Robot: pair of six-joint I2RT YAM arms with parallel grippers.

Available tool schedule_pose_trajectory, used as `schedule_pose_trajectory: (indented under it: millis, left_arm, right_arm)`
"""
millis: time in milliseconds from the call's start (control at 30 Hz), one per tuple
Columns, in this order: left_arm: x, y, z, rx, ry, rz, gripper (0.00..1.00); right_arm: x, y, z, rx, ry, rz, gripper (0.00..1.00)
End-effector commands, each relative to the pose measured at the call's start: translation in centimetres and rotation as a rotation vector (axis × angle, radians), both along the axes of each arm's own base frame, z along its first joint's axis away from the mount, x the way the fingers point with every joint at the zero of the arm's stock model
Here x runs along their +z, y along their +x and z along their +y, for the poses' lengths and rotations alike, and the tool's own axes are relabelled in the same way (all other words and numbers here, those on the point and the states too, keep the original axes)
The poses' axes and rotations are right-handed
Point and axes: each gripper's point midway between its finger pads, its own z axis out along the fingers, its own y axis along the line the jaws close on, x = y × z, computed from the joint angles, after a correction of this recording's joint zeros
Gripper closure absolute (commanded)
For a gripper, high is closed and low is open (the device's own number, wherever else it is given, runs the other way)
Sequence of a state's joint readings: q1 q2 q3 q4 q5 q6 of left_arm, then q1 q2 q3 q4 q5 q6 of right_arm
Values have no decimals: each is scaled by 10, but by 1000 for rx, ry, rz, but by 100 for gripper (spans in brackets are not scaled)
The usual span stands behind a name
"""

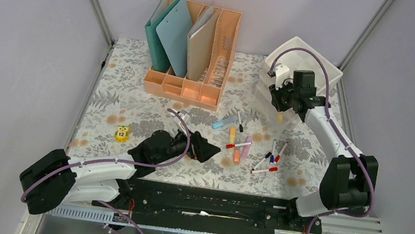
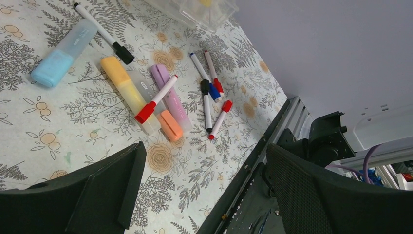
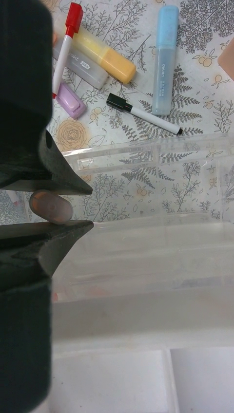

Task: Organize the desk
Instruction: Place the stationery in the drawer.

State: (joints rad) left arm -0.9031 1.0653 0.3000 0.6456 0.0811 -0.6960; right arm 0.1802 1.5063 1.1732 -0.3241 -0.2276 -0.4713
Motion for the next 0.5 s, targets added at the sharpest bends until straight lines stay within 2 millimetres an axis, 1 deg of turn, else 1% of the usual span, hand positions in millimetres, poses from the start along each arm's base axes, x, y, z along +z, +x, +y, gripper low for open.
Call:
schedule_pose_trajectory:
  millis: [0, 133, 200, 467]
  left_arm:
    - [16, -1, -4, -21, -51, -29, 1]
    - [16, 0, -4, -20, -52, -28, 1]
    - [15, 0, -4, -18, -52, -26, 1]
    - [12, -2, 0, -13, -46, -22, 1]
  right_arm:
    - [25, 10, 3, 4, 13, -70, 96]
    - [17, 11, 3, 4, 10, -51, 96]
    - [17, 10, 3, 4, 10, -50, 96]
    - [36, 7, 2, 3, 18, -97, 96]
